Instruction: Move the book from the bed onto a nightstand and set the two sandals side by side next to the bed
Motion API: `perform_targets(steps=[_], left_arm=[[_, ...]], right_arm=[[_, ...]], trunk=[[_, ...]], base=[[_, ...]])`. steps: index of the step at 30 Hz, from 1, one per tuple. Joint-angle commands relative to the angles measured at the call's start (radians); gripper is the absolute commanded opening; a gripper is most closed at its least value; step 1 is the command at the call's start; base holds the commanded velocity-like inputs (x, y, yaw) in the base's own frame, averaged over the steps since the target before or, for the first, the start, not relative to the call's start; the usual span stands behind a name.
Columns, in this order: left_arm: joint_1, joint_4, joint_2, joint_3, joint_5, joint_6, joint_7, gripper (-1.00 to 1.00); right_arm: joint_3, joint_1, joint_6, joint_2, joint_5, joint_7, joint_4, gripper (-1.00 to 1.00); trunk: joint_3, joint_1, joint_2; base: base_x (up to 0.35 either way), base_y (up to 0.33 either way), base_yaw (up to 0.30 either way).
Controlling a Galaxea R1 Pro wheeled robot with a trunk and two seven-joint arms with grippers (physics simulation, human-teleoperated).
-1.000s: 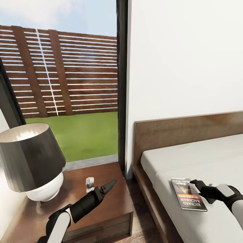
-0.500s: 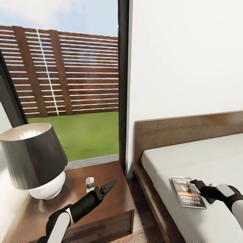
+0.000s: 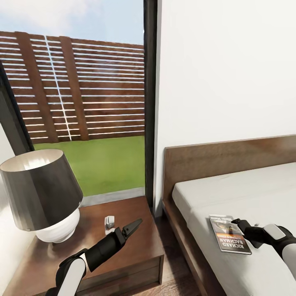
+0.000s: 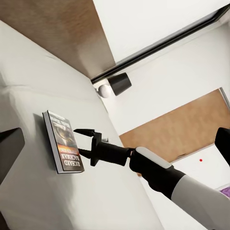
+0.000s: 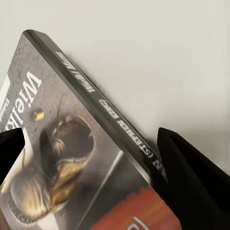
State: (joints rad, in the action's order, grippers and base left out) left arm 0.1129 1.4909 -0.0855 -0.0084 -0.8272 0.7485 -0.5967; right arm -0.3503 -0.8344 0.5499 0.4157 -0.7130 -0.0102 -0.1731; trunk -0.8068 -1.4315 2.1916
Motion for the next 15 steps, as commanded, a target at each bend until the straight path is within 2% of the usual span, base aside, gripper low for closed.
perform_targets(steps=[1, 15], left_arm=[[0.001, 0.0, 0.0, 0.001, -0.004, 0.006, 0.0, 1.0], [0.001, 0.0, 0.0, 0.002, -0.004, 0.006, 0.0, 1.0]], right_arm=[[-0.001, 0.0, 0.005, 0.0, 0.001, -0.002, 0.0, 1.0], [-0.001, 0.0, 0.006, 0.0, 0.001, -0.002, 0.0, 1.0]], trunk=[[-0.001, 0.0, 0.0], [-0.001, 0.0, 0.0]], base=[[0.0, 0.0, 0.0], [-0.038, 0.021, 0.0]])
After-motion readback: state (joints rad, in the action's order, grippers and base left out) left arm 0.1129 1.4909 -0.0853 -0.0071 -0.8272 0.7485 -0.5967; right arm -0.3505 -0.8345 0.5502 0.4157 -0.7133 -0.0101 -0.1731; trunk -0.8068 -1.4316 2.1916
